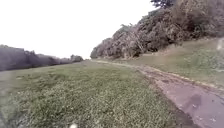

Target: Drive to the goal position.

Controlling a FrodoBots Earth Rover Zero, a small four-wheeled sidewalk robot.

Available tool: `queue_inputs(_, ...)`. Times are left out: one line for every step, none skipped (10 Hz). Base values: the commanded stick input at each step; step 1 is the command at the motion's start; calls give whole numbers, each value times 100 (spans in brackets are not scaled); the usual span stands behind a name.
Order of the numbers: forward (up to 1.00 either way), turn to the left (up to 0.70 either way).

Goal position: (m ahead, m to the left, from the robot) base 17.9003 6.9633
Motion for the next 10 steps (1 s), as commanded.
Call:
queue_inputs(5,0)
queue_inputs(5,0)
queue_inputs(4,0)
queue_inputs(4,0)
queue_inputs(4,0)
queue_inputs(5,0)
queue_inputs(5,0)
queue_inputs(4,0)
queue_inputs(5,0)
queue_inputs(4,0)
